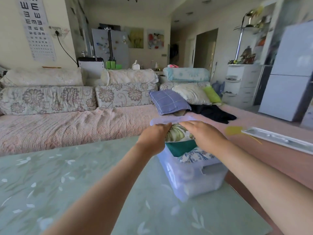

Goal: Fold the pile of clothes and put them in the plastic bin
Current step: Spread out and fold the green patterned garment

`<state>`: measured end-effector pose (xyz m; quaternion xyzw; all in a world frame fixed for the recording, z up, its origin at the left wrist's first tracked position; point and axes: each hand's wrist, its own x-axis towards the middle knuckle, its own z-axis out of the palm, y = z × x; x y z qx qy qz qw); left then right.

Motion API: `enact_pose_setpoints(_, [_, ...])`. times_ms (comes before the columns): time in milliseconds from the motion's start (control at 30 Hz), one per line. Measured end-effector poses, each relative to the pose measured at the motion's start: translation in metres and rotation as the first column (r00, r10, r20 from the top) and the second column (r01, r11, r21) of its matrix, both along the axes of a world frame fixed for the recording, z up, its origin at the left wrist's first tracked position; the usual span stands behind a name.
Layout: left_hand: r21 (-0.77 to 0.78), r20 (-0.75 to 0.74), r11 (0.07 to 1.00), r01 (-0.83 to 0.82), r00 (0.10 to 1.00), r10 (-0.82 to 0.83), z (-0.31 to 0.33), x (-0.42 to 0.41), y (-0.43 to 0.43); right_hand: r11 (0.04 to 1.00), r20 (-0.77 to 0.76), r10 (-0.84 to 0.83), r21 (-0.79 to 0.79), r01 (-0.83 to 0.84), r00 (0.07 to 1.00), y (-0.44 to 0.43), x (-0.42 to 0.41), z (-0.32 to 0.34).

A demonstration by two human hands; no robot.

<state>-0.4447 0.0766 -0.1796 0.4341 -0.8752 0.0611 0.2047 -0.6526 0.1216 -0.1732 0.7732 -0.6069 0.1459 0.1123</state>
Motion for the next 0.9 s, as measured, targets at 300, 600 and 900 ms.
enact_pose_setpoints(300, [0.228, 0.199, 0.972, -0.057, 0.980, 0.011, -0.021, -0.080, -0.080, 0.985, -0.070, -0.087, 0.145, 0.096, 0.994, -0.071, -0.061, -0.028])
enact_pose_setpoints(600, [0.429, 0.501, 0.895, -0.118, 0.856, -0.127, -0.050, -0.101, -0.097, 0.895, -0.225, -0.087, 0.411, 0.175, 0.971, -0.097, -0.082, -0.054])
enact_pose_setpoints(900, [0.637, 0.236, 0.765, -0.092, 0.969, -0.080, -0.055, -0.122, -0.097, 0.892, 0.105, -0.295, 0.386, 0.234, 0.950, -0.096, -0.063, -0.048])
